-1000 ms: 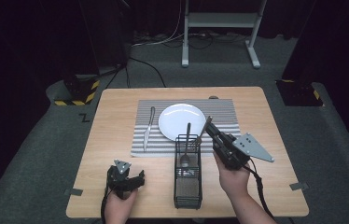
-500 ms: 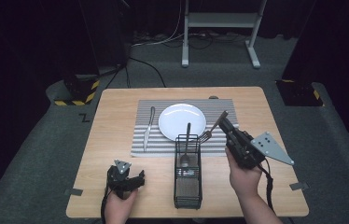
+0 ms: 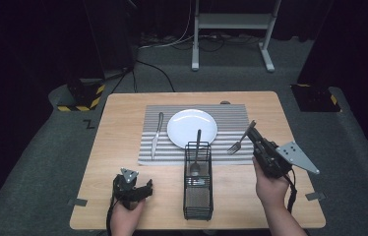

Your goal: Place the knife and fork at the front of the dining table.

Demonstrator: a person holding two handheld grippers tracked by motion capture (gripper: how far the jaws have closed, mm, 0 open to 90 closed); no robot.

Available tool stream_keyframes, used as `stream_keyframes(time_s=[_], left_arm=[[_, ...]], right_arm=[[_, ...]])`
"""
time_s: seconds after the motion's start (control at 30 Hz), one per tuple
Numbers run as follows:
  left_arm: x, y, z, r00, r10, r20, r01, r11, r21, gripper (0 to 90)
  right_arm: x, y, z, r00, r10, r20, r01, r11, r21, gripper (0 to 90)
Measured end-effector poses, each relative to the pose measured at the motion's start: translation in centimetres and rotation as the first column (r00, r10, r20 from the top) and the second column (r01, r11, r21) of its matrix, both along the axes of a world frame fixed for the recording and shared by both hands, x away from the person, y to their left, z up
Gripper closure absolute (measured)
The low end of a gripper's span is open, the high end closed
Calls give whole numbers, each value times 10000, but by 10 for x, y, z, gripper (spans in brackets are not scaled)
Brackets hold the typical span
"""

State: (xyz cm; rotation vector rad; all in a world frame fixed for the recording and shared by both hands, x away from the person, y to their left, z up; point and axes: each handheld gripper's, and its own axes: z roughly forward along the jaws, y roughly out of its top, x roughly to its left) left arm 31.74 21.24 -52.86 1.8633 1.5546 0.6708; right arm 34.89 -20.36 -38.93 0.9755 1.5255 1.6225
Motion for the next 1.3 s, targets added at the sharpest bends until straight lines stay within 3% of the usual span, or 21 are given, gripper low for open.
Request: stream_keyframes(time_s=[0.23,0.7,1.07,1.3], left_arm=[[0,0,0,10000,2,-3,-2,10000,-8,136],[0,1,0,10000,10,18,-10,9998,-202,137],[0,2,0,10000,25,27,-24,9997,-256,137],[0,2,0,10000,16,29,-15,9996,-273,139]], right_arm=[[20,3,-27,9974,-193,-697,158,9986,-504,875],[48,14,-42,9924,-262,-1205,141,9948,-1007,875],[60,20,-53,9885,-144,-1507,-8,9950,-1002,874],[75,23,-58,9856,-188,-1683,48,9965,-832,873]])
